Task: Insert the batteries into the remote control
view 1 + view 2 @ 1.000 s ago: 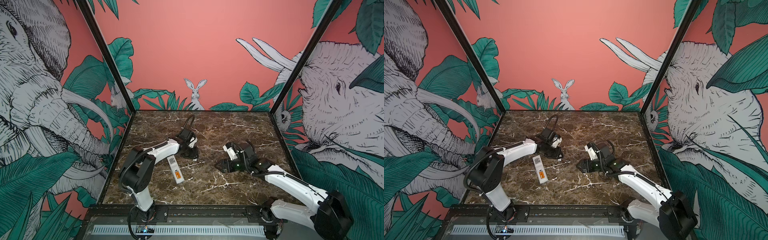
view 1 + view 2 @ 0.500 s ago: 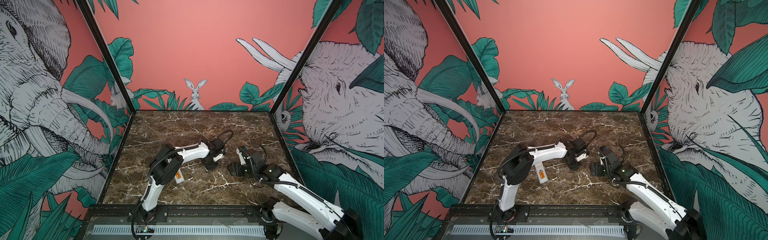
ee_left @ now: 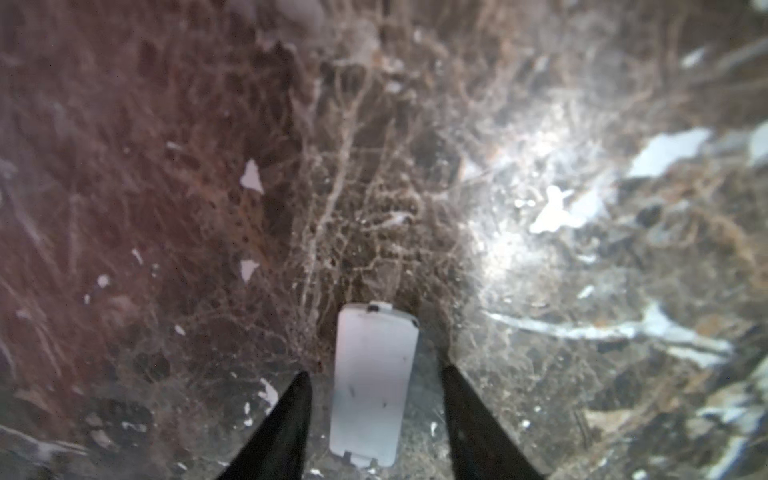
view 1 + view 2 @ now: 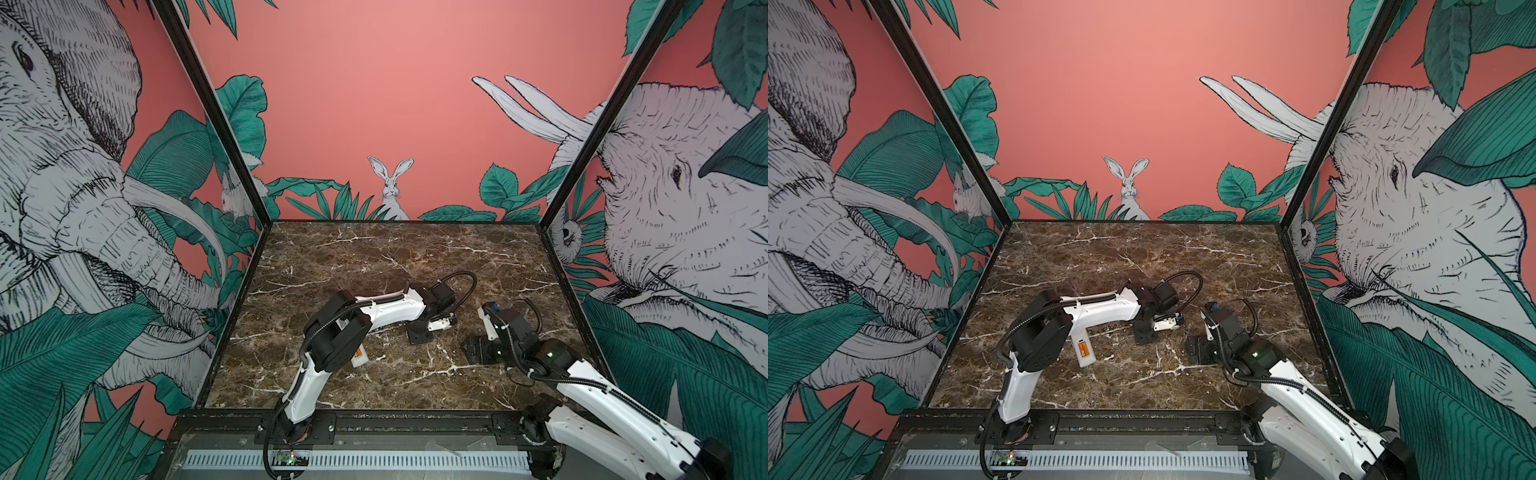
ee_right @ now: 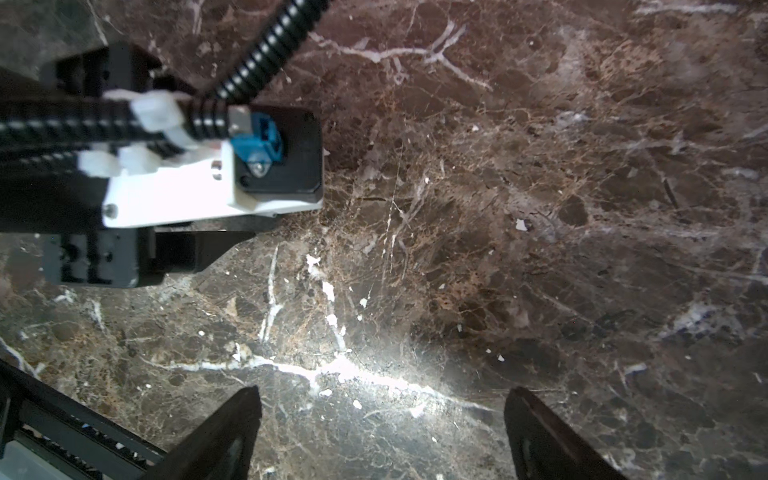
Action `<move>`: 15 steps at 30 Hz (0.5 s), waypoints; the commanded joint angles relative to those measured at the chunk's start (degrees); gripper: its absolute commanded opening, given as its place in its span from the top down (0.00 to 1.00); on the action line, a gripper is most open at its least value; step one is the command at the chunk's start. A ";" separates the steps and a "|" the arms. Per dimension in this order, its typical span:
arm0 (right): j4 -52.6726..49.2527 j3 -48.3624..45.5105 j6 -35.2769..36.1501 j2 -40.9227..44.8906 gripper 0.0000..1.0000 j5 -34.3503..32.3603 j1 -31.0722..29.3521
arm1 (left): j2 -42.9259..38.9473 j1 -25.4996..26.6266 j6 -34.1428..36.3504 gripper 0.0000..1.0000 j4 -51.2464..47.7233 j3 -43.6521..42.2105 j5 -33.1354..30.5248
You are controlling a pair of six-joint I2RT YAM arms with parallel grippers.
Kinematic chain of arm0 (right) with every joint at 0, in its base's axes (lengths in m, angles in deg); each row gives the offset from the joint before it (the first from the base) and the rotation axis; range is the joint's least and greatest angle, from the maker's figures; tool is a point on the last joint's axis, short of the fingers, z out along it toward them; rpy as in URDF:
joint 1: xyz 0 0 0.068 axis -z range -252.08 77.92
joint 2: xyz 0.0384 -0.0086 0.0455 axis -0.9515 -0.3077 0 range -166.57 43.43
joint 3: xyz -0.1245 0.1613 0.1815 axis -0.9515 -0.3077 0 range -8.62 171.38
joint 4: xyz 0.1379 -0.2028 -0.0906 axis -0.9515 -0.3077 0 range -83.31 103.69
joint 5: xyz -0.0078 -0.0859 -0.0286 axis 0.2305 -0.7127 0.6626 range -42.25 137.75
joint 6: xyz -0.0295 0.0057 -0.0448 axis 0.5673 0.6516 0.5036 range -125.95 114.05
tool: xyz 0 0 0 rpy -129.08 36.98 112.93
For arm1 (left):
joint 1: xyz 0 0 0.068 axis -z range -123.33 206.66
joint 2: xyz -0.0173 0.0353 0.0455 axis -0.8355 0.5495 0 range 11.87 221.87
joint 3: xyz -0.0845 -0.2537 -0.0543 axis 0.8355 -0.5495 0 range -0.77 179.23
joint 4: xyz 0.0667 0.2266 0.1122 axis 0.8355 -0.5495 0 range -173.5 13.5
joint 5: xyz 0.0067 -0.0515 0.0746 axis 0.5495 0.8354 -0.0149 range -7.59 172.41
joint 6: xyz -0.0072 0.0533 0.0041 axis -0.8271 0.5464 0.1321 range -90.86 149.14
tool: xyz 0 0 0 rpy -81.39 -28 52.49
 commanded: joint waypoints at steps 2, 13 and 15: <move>1.19 1.33 3.22 -1.64 0.08 0.81 0.15 | -4.32 -1.99 -0.02 0.30 -1.82 -0.08 -0.33; 10.16 3.31 11.04 -15.77 0.07 12.14 -0.18 | -23.98 -15.89 -16.77 0.09 -2.36 -7.95 6.60; 10.76 5.67 13.74 -21.03 0.07 14.51 -0.58 | -27.28 -20.62 -20.50 0.09 -4.66 -10.02 9.90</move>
